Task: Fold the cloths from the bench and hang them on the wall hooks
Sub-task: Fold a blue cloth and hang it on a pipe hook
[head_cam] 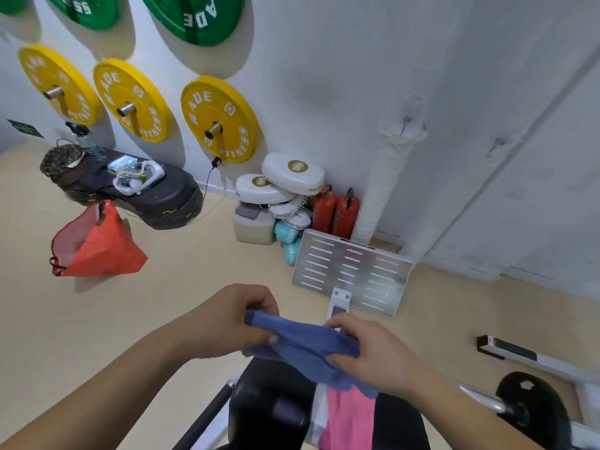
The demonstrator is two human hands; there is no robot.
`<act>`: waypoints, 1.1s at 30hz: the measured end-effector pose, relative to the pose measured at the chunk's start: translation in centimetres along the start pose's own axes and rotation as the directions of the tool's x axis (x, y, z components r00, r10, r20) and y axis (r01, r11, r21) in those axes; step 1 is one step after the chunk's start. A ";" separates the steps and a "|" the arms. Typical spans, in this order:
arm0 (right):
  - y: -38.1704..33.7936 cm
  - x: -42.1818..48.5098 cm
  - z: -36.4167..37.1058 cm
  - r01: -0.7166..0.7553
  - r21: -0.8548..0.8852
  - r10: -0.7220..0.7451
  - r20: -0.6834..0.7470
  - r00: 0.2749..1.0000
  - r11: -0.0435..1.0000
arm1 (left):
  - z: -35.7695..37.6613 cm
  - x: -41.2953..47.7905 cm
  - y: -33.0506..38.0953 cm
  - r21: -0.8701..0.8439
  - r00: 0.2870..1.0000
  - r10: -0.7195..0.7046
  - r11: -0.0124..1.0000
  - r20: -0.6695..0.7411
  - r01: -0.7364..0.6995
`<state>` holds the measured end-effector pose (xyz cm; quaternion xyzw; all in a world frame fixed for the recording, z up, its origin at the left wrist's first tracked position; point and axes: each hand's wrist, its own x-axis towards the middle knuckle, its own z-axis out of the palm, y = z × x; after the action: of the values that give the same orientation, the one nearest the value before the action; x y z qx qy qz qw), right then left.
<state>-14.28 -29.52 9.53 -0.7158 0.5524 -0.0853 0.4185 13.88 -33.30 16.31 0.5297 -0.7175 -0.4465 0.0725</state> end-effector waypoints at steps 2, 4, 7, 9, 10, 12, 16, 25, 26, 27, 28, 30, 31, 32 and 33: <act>-0.5 -1.1 -0.9 -0.032 -0.033 0.029 -0.072 0.997 0.999 | -0.7 -0.3 1.5 0.036 0.998 0.066 0.997 -0.003 -0.066; -0.6 -1.6 -1.6 -0.049 0.003 0.049 -0.113 0.992 0.999 | -1.4 -0.2 2.3 0.040 0.993 0.113 0.993 -0.034 -0.112; -0.8 -2.8 -2.2 -0.035 0.089 0.053 -0.212 0.976 0.995 | -2.3 -0.3 3.2 0.002 0.981 0.159 0.987 -0.111 -0.160; -1.0 -3.4 -2.3 -0.031 0.179 0.080 -0.271 0.959 0.983 | -2.7 -0.4 3.6 -0.068 0.971 0.176 0.980 -0.159 -0.189; -1.2 -3.6 -2.3 -0.019 0.229 0.089 -0.298 0.950 0.973 | -2.9 -0.5 3.8 -0.121 0.966 0.181 0.971 -0.185 -0.205; -1.9 -3.8 -2.4 0.018 0.337 0.110 -0.357 0.928 0.941 | -3.3 -0.7 4.6 -0.219 0.955 0.186 0.946 -0.232 -0.237; -2.9 -3.9 -2.0 0.056 0.524 0.216 -0.444 0.869 0.850 | -4.2 -0.6 6.1 -0.278 0.940 0.211 0.917 -0.269 -0.285; -4.9 -3.9 -0.1 0.059 0.535 0.161 -0.355 0.921 0.843 | -4.5 -0.1 8.7 -0.160 0.910 0.367 0.903 -0.191 -0.398; -5.3 -3.9 -0.1 0.058 0.496 0.139 -0.351 0.926 0.866 | -4.4 -0.2 8.7 -0.115 0.910 0.391 0.906 -0.137 -0.407; -5.8 -3.9 -0.1 0.068 0.450 0.108 -0.354 0.929 0.890 | -4.3 -0.2 8.6 -0.078 0.909 0.409 0.906 -0.083 -0.415; -6.3 -3.8 -0.2 0.088 0.422 0.081 -0.366 0.927 0.902 | -4.1 -0.3 8.5 -0.060 0.908 0.418 0.906 -0.041 -0.419; -7.4 -3.6 -0.3 0.141 0.412 0.051 -0.422 0.905 0.900 | -3.6 -0.5 8.4 -0.062 0.917 0.398 0.916 -0.004 -0.397; -7.9 -3.4 -0.3 0.161 0.408 0.049 -0.459 0.887 0.899 | -3.4 -0.5 8.4 -0.063 0.923 0.384 0.921 -0.009 -0.384; -8.2 -3.3 -0.3 0.171 0.401 0.052 -0.489 0.870 0.900 | -3.2 -0.5 8.3 -0.061 0.927 0.373 0.925 -0.025 -0.374; -8.4 -3.3 -0.2 0.180 0.400 0.055 -0.510 0.858 0.899 | -3.1 -0.5 8.2 -0.064 0.930 0.364 0.928 -0.047 -0.366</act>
<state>-9.56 -26.39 16.61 -0.5742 0.5857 -0.4059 0.4031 10.16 -34.28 24.18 0.3915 -0.7856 -0.4417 0.1855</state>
